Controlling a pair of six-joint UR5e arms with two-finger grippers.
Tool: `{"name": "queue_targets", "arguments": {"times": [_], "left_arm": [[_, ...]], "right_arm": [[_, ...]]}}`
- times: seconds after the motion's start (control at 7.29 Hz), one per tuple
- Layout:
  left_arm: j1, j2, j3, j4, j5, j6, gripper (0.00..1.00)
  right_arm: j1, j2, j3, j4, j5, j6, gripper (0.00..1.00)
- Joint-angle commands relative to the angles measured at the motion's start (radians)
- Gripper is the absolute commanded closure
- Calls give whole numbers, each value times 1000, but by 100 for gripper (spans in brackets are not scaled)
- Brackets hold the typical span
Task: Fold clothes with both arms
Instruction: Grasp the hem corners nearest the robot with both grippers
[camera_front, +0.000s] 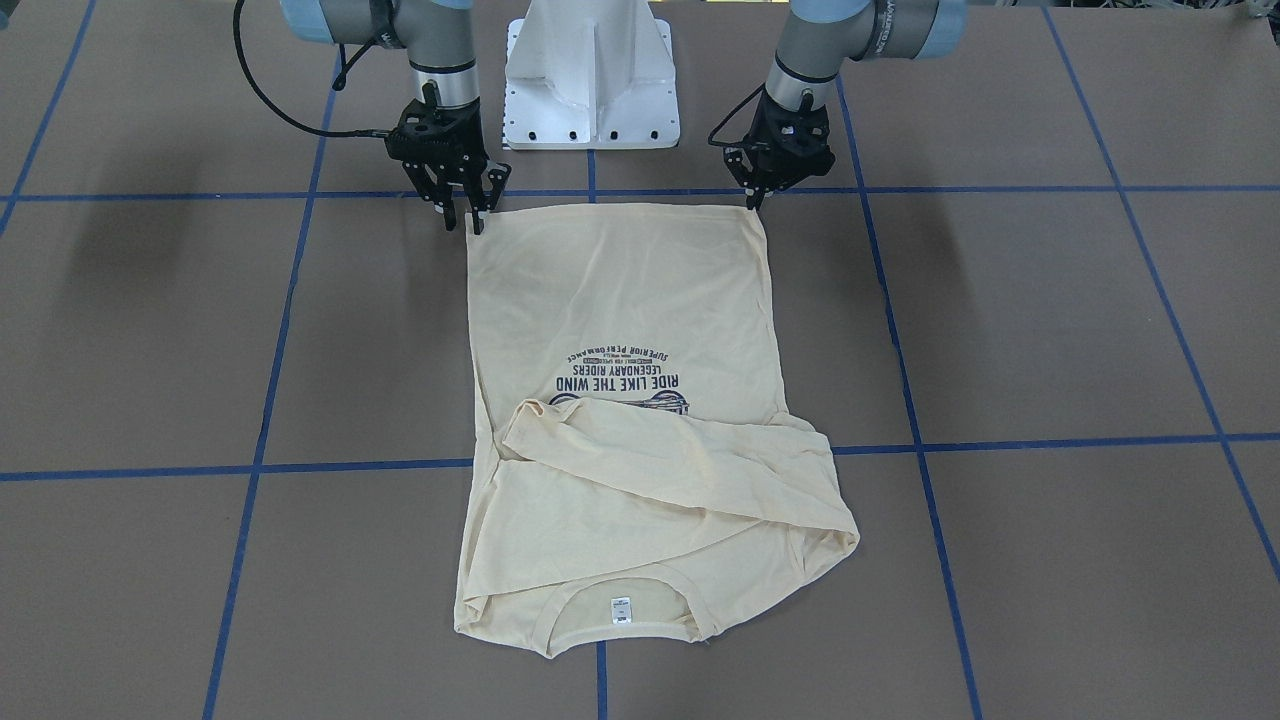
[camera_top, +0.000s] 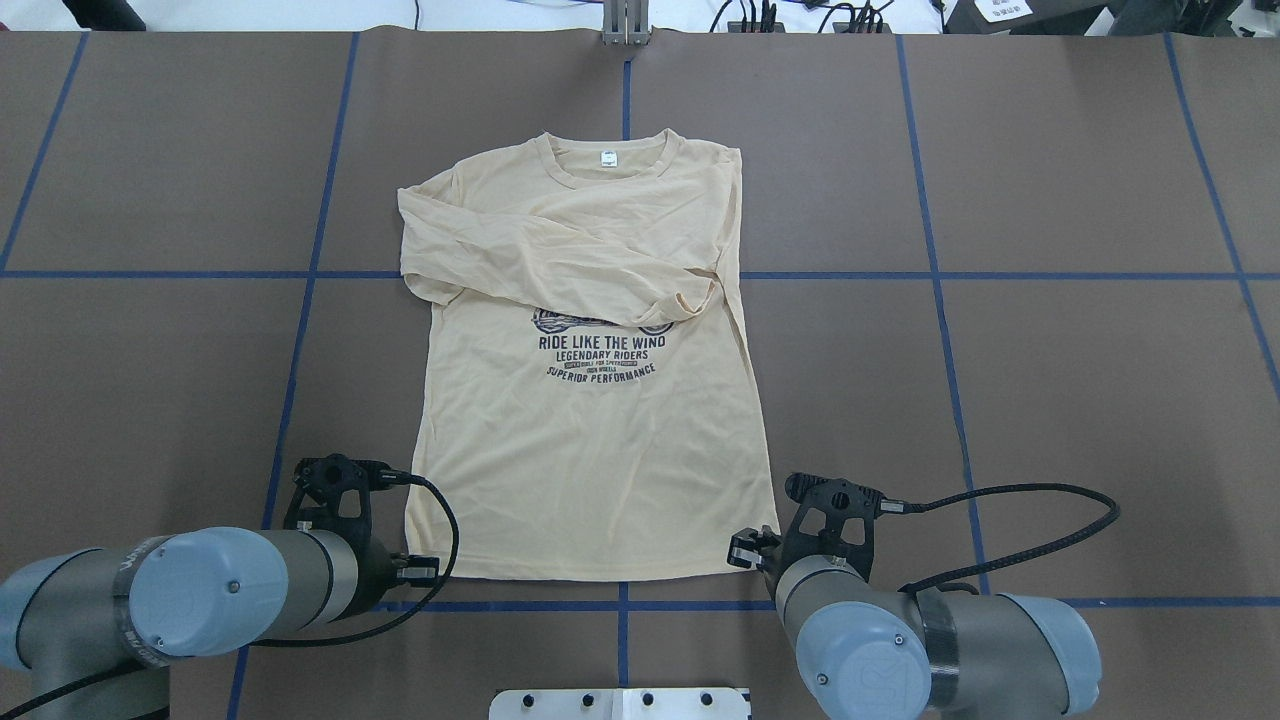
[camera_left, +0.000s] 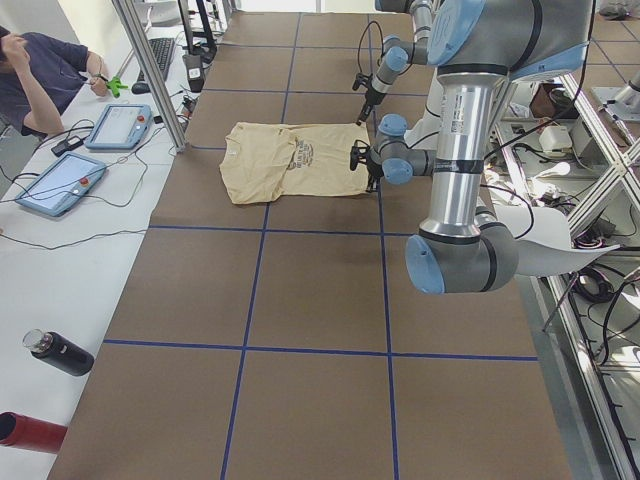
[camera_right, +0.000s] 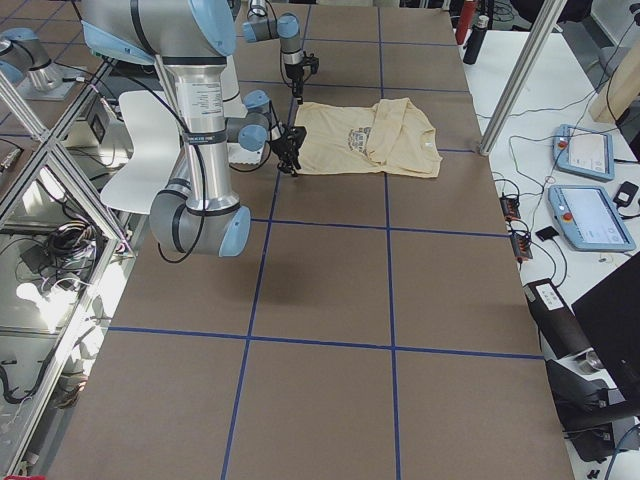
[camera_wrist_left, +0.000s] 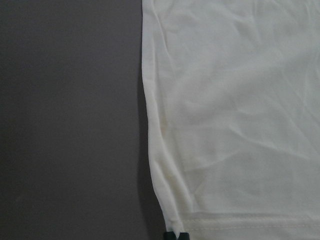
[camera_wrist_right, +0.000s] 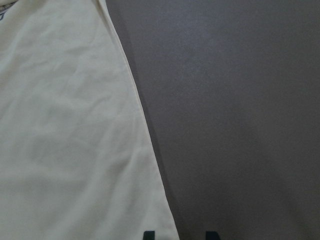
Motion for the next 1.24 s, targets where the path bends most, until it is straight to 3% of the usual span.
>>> {"name": "queue_targets", "arguments": {"times": [0.0, 0.69, 1.1], "left_arm": [[0, 0, -1, 1, -1, 1, 100], [0, 0, -1, 1, -1, 1, 100], [-2, 0, -1, 1, -1, 1, 100]], "right_arm": [[-2, 4, 5, 0, -2, 4, 60], [-12, 4, 3, 0, -6, 5, 61], [-18, 4, 2, 0, -6, 5, 72]]}}
